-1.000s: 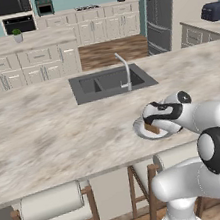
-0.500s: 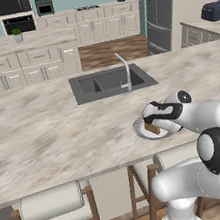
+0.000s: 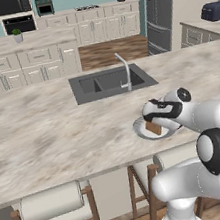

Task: Start the toaster. Once the lever pops up, take the bread to the plate on the dining counter.

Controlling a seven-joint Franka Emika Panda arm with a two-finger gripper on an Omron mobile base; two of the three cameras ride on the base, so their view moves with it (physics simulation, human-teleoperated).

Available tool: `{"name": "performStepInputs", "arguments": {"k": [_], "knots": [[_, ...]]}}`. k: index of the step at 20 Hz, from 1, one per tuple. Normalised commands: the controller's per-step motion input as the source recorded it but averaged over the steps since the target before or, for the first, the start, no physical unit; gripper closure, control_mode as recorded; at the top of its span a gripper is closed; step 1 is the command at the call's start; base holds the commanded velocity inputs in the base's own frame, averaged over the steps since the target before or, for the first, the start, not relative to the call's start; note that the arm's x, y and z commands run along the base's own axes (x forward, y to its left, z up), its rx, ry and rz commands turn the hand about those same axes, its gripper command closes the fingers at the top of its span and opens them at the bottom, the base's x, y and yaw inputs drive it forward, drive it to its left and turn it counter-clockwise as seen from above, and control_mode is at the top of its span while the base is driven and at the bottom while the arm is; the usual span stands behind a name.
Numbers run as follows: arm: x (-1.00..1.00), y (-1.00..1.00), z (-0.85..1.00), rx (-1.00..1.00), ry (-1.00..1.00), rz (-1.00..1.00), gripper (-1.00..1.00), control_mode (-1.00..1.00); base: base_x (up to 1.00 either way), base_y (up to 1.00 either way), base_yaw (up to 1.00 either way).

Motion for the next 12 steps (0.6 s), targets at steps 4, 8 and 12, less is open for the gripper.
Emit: {"name": "performStepInputs", "arguments": {"k": [4, 8, 12], "knots": [[0.00, 0.00, 0.19, 0.00, 0.00, 0.00, -1.00, -1.00, 0.00, 0.00, 0.00], [0.00, 0.00, 0.25, 0.00, 0.00, 0.00, -1.00, -1.00, 0.00, 0.00, 0.00], [0.00, 0.00, 0.44, 0.00, 0.07, -0.03, -1.00, -1.00, 0.00, 0.00, 0.00]]}}
